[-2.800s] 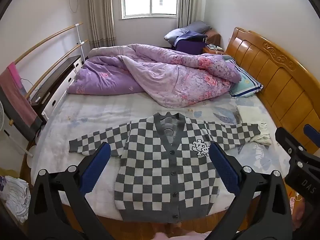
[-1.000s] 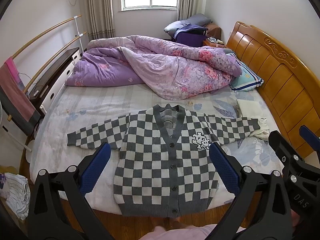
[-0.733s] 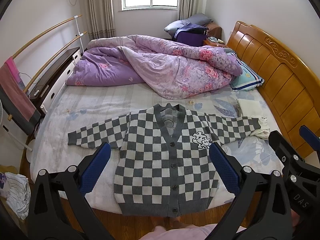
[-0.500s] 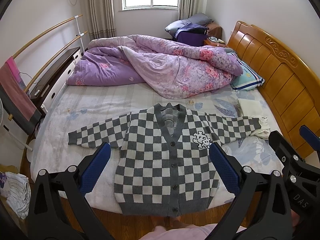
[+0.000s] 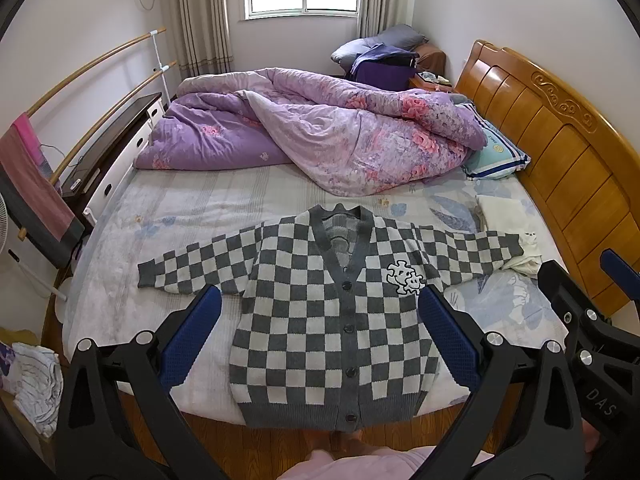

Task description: Fold large clothes

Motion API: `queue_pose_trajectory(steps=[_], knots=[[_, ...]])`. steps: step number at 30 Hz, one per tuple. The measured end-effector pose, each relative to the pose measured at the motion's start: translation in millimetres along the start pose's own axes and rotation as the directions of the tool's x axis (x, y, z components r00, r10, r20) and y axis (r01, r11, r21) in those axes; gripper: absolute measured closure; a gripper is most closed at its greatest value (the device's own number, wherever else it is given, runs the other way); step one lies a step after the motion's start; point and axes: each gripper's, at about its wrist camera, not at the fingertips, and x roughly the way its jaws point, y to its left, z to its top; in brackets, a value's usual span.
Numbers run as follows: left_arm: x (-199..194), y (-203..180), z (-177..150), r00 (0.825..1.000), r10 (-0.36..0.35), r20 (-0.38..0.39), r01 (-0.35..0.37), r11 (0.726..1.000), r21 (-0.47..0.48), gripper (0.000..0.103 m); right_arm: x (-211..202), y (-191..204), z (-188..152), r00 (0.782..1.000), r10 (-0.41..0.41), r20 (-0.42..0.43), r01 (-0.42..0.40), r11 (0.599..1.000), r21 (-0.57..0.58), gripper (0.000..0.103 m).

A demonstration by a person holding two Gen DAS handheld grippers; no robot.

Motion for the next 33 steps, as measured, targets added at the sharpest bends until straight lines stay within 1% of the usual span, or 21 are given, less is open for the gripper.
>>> queue_pose_trajectory(steps=[8, 10, 14, 16, 19, 22, 25, 26, 28, 30, 31, 33], knots=[[3.5, 2.8, -3.7, 1.000, 0.003, -0.007, -0.003, 1.000, 0.000, 0.005, 0.8, -2.1, -9.5, 1.000, 0.008, -0.014, -0.008, 1.000, -0.004, 0.007], [4.2, 3.4, -4.8, 1.000, 0.002, -0.008, -0.002, 1.000, -0.002, 0.005, 2.5, -3.3, -4.6, 1.000, 0.010, -0.016, -0.010, 1.000, -0.006, 0.007], [5.1, 3.2, -5.1, 1.000, 0.005, -0.009, -0.005, 1.000, -0.002, 0.005, 2.7, -2.5, -5.6, 1.000, 0.017, -0.020, -0.017, 1.000, -0.008, 0.007], [5.8, 4.2, -6.6, 1.000, 0.005, -0.012, -0.005, 1.000, -0.004, 0.005, 5.3, -1.8, 0.6, 0.999, 0.027, -0.023, -0.027, 1.000, -0.013, 0.007], [5.4, 9.7, -13.9, 1.000, 0.013, -0.022, -0.014, 1.000, -0.015, 0.005, 8.2, -0.8, 3.5, 0.999, 0.043, -0.029, -0.044, 0.999, -0.027, 0.007], [4.8, 16.0, -23.1, 0.999, 0.025, -0.035, -0.026, 0.999, -0.033, 0.005, 12.4, 0.9, 4.6, 0.997, 0.066, -0.040, -0.068, 0.997, -0.044, 0.007], [7.1, 15.7, -23.8, 0.998, 0.038, -0.052, -0.041, 0.998, -0.052, 0.005, 19.3, 1.5, 10.2, 0.994, 0.096, -0.056, -0.099, 0.994, -0.052, 0.007], [9.1, 12.0, -14.4, 0.997, 0.043, -0.057, -0.046, 0.997, -0.056, 0.005, 22.2, 1.6, 11.0, 0.992, 0.111, -0.063, -0.114, 0.992, -0.054, 0.007], [10.2, 12.0, -10.1, 0.996, 0.053, -0.066, -0.057, 0.996, -0.071, 0.005, 26.8, 2.0, 14.6, 0.989, 0.130, -0.072, -0.135, 0.989, -0.062, 0.007], [8.1, 15.8, -12.8, 0.995, 0.065, -0.070, -0.071, 0.994, -0.087, 0.005, 31.7, 3.2, 17.3, 0.985, 0.152, -0.079, -0.158, 0.984, -0.076, 0.007], [8.8, 15.3, -9.2, 0.995, 0.072, -0.075, -0.079, 0.992, -0.093, 0.005, 34.2, 4.5, 18.6, 0.983, 0.163, -0.084, -0.170, 0.982, -0.083, 0.007], [6.7, 17.8, -11.6, 0.991, 0.104, -0.086, -0.113, 0.987, -0.110, 0.005, 39.7, 6.8, 21.2, 0.978, 0.185, -0.098, -0.195, 0.976, -0.099, 0.007]])
